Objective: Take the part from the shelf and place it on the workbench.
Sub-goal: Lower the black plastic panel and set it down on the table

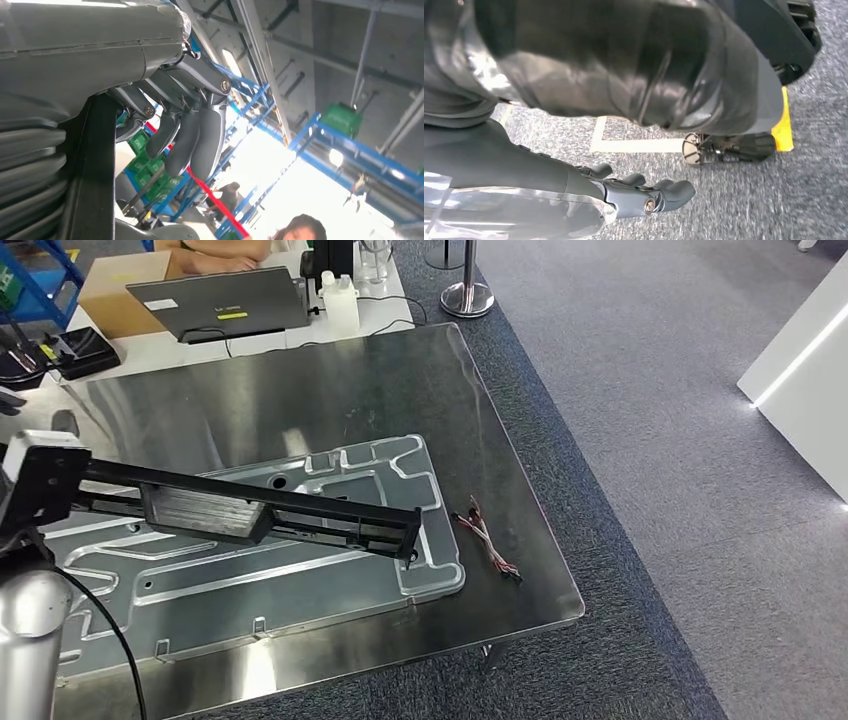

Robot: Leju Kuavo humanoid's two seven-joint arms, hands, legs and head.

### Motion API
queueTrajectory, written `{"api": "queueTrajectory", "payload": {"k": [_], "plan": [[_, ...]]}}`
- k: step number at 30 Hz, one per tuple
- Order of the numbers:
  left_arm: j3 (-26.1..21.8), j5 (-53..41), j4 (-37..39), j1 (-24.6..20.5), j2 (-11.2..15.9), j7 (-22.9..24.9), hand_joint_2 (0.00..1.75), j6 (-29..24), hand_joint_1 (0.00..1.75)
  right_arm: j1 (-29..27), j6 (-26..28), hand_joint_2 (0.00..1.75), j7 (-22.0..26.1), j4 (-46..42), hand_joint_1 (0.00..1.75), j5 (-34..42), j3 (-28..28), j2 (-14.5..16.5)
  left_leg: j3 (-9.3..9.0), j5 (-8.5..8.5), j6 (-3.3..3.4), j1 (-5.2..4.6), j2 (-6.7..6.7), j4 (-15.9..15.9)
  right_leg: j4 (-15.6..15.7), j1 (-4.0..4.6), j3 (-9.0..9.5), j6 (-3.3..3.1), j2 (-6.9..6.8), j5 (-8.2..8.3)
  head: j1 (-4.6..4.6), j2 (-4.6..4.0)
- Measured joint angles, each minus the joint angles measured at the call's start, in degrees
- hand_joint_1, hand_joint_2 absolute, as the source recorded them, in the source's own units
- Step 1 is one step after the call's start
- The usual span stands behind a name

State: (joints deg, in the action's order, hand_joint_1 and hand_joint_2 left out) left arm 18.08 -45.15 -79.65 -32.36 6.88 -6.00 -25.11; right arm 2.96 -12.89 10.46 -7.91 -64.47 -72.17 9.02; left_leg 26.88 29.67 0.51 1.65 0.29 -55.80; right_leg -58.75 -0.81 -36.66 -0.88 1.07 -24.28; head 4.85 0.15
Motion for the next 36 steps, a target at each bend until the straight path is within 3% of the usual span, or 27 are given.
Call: {"api": "queueTrajectory", "payload": {"k": [3,7,14,18,22,26,36], "plan": [[0.9,-1.3,2.4,-0.5,-0.4,0.6,1.75,0.2,1.75,0.1,-0.2,0.0,0.0,0.0,0.0,-0.2,0.0,0.0,-0.08,0.05,-0.52,0.06,-0.01,0.3,0.0,0.09,0.03,-0.06,-0.01,-0.03,0.0,0.0],[1.7,-3.2,5.6,-1.0,-1.0,1.1,1.75,0.3,1.75,0.1,-0.4,0.0,0.2,0.0,0.0,-0.4,0.0,0.0,-0.09,0.06,-2.05,0.18,-0.04,0.4,-0.1,0.12,0.07,-0.09,-0.02,0.0,0.0,0.0],[2.6,-4.4,11.0,-1.5,-1.9,2.2,1.75,1.7,1.75,0.1,-0.5,0.0,-0.1,0.0,0.0,-0.4,0.0,0.0,-0.16,0.12,-2.22,0.11,-0.08,0.1,-0.1,0.05,0.3,-0.03,-0.05,0.06,0.0,0.0],[2.8,-4.9,14.7,-2.4,-2.4,3.0,1.75,2.2,0.0,0.1,-0.5,0.0,-0.3,0.0,0.0,-0.4,0.0,0.0,-0.16,0.19,-2.23,0.1,-0.09,0.0,-0.1,0.04,0.35,-0.02,-0.06,0.07,0.0,0.0],[2.8,-5.5,18.4,-3.3,-3.0,3.8,1.75,2.3,0.0,0.1,-0.5,0.0,-0.3,0.0,0.0,-0.4,-0.2,0.0,-0.17,0.21,-2.21,0.1,-0.09,-0.1,-0.1,0.04,0.35,-0.02,-0.06,0.07,0.0,0.0],[2.8,-5.9,21.9,-4.4,-3.5,5.6,0.0,3.1,0.0,0.1,-0.6,0.0,-0.3,0.0,0.0,-0.4,-0.4,0.1,-0.13,0.22,-2.22,0.1,-0.09,-0.1,-0.1,0.04,0.36,-0.01,-0.07,0.07,0.0,0.0],[2.8,-6.2,28.7,-6.9,-4.5,8.8,0.0,5.1,0.0,0.1,-0.5,0.0,-0.9,0.0,0.0,-0.1,-0.8,0.1,-0.12,0.22,-2.23,0.1,-0.09,-0.1,-0.1,0.04,0.38,0.0,-0.07,0.08,0.0,0.0]]}}
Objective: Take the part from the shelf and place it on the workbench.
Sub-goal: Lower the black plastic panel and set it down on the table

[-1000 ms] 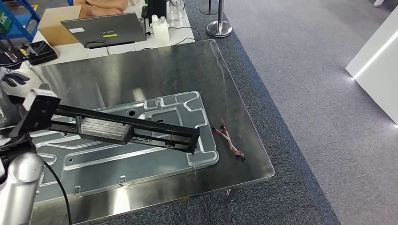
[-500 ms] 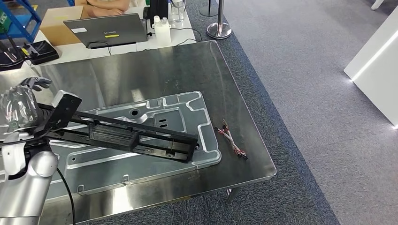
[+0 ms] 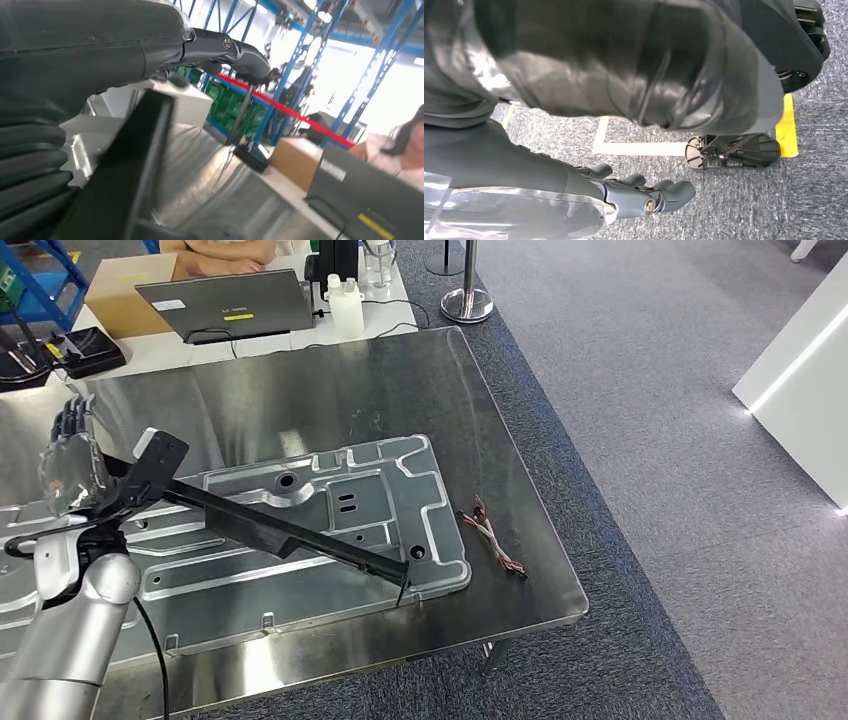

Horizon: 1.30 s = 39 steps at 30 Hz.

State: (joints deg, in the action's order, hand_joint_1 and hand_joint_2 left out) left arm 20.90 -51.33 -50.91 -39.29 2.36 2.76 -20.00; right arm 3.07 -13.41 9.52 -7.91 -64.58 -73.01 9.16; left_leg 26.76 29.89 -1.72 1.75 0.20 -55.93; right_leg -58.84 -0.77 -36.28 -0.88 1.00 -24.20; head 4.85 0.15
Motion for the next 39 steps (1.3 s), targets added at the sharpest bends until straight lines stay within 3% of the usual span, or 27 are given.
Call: {"api": "queueTrajectory", "payload": {"k": [5,12,20,25,32,39], "plan": [[0.0,0.4,2.0,-0.9,-0.3,0.8,0.0,2.2,0.0,0.0,-0.1,0.0,0.1,0.0,0.0,0.0,-0.2,0.1,-0.02,0.0,0.0,0.0,0.0,0.0,0.0,0.0,0.0,0.0,0.0,0.0,0.0,0.0],[0.7,0.2,6.0,-3.7,-0.8,4.2,0.0,10.8,0.0,0.0,-0.4,0.0,-0.2,0.0,0.0,0.2,-0.5,0.1,-0.04,0.0,0.0,0.0,0.0,0.0,0.0,0.0,0.0,0.02,0.0,0.01,0.0,0.0],[1.4,0.5,9.2,-6.2,-1.5,4.3,0.0,11.4,0.0,0.0,-0.7,0.0,-0.3,0.0,0.0,0.5,-0.6,0.1,-0.04,0.0,0.0,0.0,0.0,0.0,0.0,0.0,0.0,0.04,0.0,0.02,0.0,0.0],[2.1,-1.3,10.1,-7.5,-1.7,7.1,0.0,12.9,0.0,0.0,-0.7,0.0,-0.9,0.0,0.0,0.7,-0.7,0.2,-0.04,0.0,0.0,0.0,0.0,-0.1,0.0,0.0,0.0,0.04,0.0,0.03,0.0,0.0],[6.6,-5.3,15.5,-13.5,-2.5,11.9,0.0,25.9,0.0,0.2,-1.4,0.0,-1.4,0.0,0.0,0.7,-1.0,0.3,-0.01,-0.01,0.0,0.0,0.01,-0.1,0.0,0.0,-0.01,0.08,-0.01,0.05,0.0,0.0],[11.8,-8.3,20.4,-19.1,-3.2,10.4,0.0,35.5,0.0,0.6,-2.1,0.0,-2.2,0.0,0.0,0.3,-1.1,0.4,0.0,0.0,0.0,0.0,0.01,-0.1,0.0,-0.02,0.0,0.1,-0.01,0.07,0.0,0.0]]}}
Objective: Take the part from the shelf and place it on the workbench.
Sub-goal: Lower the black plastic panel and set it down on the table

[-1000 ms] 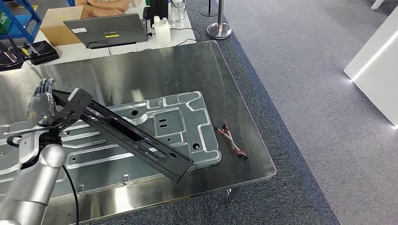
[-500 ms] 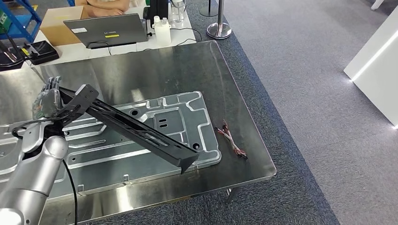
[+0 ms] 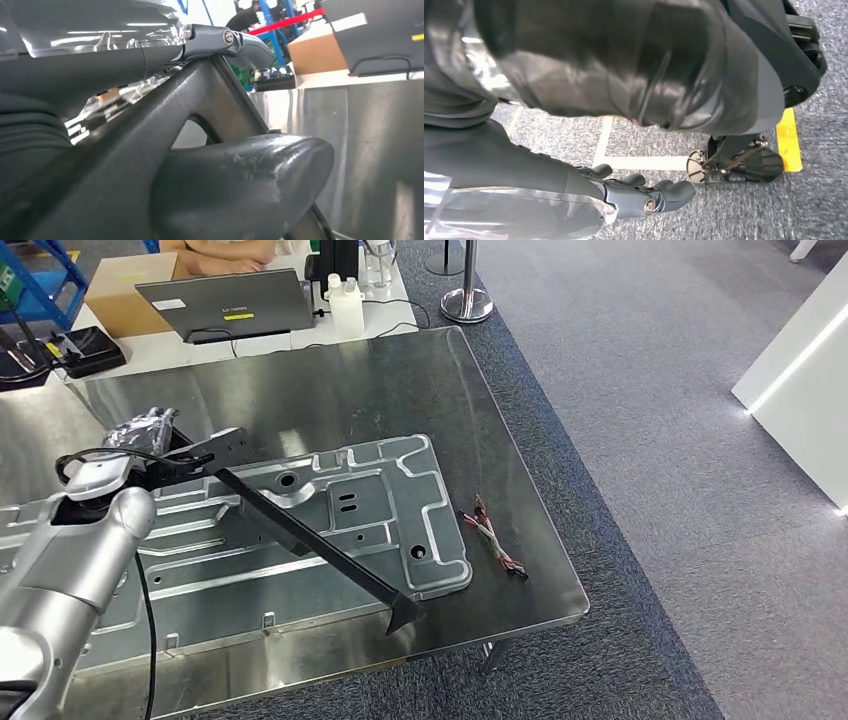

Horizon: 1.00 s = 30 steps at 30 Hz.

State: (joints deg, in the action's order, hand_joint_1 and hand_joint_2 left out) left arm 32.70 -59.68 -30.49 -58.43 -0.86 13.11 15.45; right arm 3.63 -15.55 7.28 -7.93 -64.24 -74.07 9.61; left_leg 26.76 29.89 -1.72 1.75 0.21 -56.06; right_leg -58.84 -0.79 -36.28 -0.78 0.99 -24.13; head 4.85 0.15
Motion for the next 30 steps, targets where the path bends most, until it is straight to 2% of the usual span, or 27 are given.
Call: {"api": "queueTrajectory", "payload": {"k": [13,18,25,27,30], "plan": [[5.5,-1.6,3.2,-5.6,-0.6,0.2,0.0,0.7,0.0,0.0,0.1,0.0,-0.5,0.0,0.0,0.2,-0.3,0.4,0.02,0.0,0.0,0.0,0.01,0.0,0.0,-0.01,0.0,0.0,-0.01,0.0,0.0,0.0],[5.6,0.5,3.6,-6.5,-0.8,1.3,0.0,-6.0,0.0,0.0,-0.2,0.0,0.4,0.0,0.0,0.4,-0.4,0.5,0.02,0.0,0.0,0.0,0.01,0.0,0.0,0.0,0.0,0.0,-0.01,0.0,0.0,0.0],[5.3,2.0,3.7,-6.9,-0.9,-0.2,0.0,-10.6,0.0,0.0,-0.2,0.0,0.3,0.0,0.0,0.6,-0.5,0.7,0.03,0.0,0.0,0.0,0.01,0.0,0.0,-0.01,0.0,0.0,-0.01,0.0,0.0,0.0],[4.6,4.2,3.1,-6.3,-0.9,-2.0,0.0,-15.5,0.0,0.1,-0.1,0.0,0.1,0.0,0.0,0.8,-0.6,0.9,0.05,0.0,0.0,0.0,0.01,0.0,0.0,-0.02,0.01,0.0,-0.01,0.0,0.0,0.0],[1.4,10.4,0.2,-3.5,-0.8,-6.1,0.0,-26.3,0.0,0.1,0.7,0.0,0.1,0.0,0.0,0.7,-0.7,1.2,0.07,0.0,0.0,0.0,0.01,0.0,0.0,-0.03,0.04,0.01,-0.01,0.0,0.0,0.0]]}}
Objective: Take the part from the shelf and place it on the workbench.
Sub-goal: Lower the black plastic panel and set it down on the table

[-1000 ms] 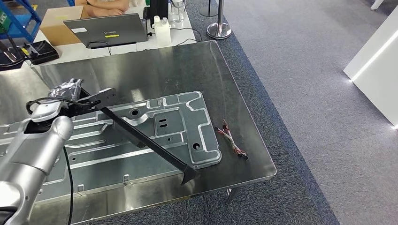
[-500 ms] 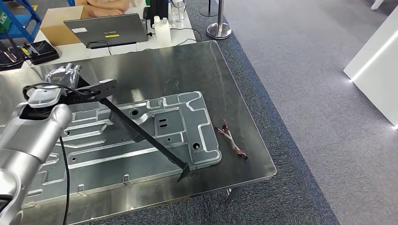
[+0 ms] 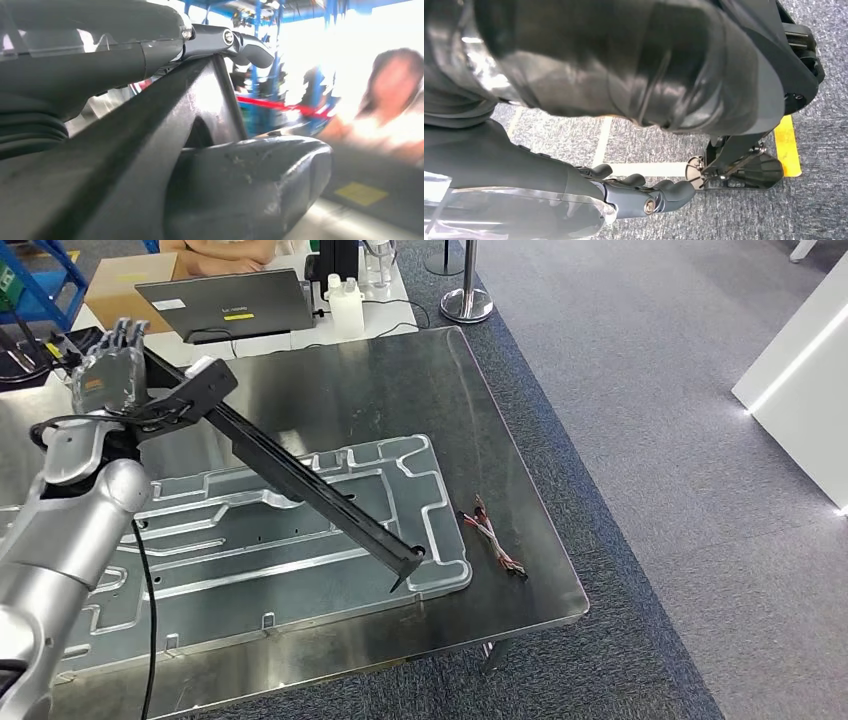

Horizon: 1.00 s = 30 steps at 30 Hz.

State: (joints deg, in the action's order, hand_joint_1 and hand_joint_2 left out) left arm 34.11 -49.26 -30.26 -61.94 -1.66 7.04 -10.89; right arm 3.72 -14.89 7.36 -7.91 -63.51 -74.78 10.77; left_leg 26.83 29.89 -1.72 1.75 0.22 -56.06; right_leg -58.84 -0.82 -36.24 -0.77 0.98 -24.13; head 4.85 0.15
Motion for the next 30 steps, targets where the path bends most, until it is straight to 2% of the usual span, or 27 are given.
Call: {"api": "queueTrajectory", "payload": {"k": [2,3,7,13,17,20,22,25,27,30], "plan": [[-2.7,2.6,-1.9,1.7,0.0,-1.4,0.0,-3.4,0.0,0.1,0.4,0.0,-0.1,0.0,0.0,0.0,0.0,0.2,-0.01,0.0,0.0,0.0,0.0,0.0,0.0,0.01,0.0,0.0,0.0,0.0,0.0,0.0],[-3.6,2.5,-2.5,2.2,0.0,-1.0,0.0,-2.9,0.0,0.1,0.5,0.0,-0.1,0.0,0.0,0.0,0.0,0.3,-0.02,0.01,0.0,0.0,0.0,0.0,0.0,0.01,0.0,0.0,0.0,0.0,0.0,0.0],[-4.3,-0.6,-2.5,3.0,0.0,3.0,0.0,4.7,0.0,0.3,0.4,0.0,-0.6,0.0,0.0,0.2,-0.1,0.6,0.01,0.01,0.02,0.0,0.0,0.0,0.0,-0.01,0.01,0.01,0.0,0.0,0.0,0.0],[-5.5,1.5,-2.1,4.3,0.1,-0.6,0.0,-0.8,0.0,0.2,0.2,0.0,-0.2,0.0,0.0,0.0,-0.1,0.6,0.0,-0.01,0.01,0.0,0.01,0.0,0.0,0.0,0.01,0.01,-0.01,0.01,0.0,0.0],[-6.3,1.6,-2.1,4.3,0.1,-0.8,0.0,-1.0,0.0,0.2,0.3,0.0,-0.1,0.0,0.0,-0.1,-0.1,0.6,0.0,0.0,0.01,0.0,0.02,0.0,0.0,0.0,0.01,0.01,-0.02,0.0,0.0,0.0],[-6.3,-0.6,-2.1,3.9,0.1,1.0,0.0,0.5,0.0,0.2,0.2,0.0,0.0,0.0,0.0,-0.1,-0.1,0.6,-0.01,0.0,0.01,0.0,0.03,0.0,0.0,0.0,0.01,0.01,-0.03,0.0,0.0,0.0],[-5.7,-3.4,-1.6,2.5,0.2,4.4,0.0,6.1,0.0,0.2,0.1,0.0,0.1,0.0,0.0,-0.1,-0.1,0.6,0.0,0.0,0.01,0.0,0.03,0.0,0.0,0.01,0.01,0.01,-0.04,0.01,0.0,0.0],[-3.3,-8.0,1.1,-1.4,0.3,9.5,0.0,19.9,0.0,0.2,-0.3,0.0,-0.2,0.0,0.0,-0.2,-0.1,0.6,0.04,0.0,0.01,0.0,0.03,0.0,0.0,0.01,0.01,0.02,-0.04,0.01,0.0,0.0],[-0.9,-11.5,3.3,-4.2,0.4,10.9,0.0,26.8,0.0,0.2,-0.6,0.0,-0.7,0.0,0.0,-0.4,-0.1,0.6,0.03,-0.01,0.01,0.0,0.02,0.0,0.0,0.01,0.0,0.02,-0.03,0.02,0.0,0.0],[3.7,-15.7,5.9,-8.0,0.6,10.9,0.0,33.9,0.0,0.2,-0.8,0.0,-1.4,0.0,0.0,-0.8,-0.1,0.6,-0.01,-0.01,0.01,0.0,0.02,0.0,0.0,0.01,-0.01,0.03,-0.03,0.02,0.0,0.0]]}}
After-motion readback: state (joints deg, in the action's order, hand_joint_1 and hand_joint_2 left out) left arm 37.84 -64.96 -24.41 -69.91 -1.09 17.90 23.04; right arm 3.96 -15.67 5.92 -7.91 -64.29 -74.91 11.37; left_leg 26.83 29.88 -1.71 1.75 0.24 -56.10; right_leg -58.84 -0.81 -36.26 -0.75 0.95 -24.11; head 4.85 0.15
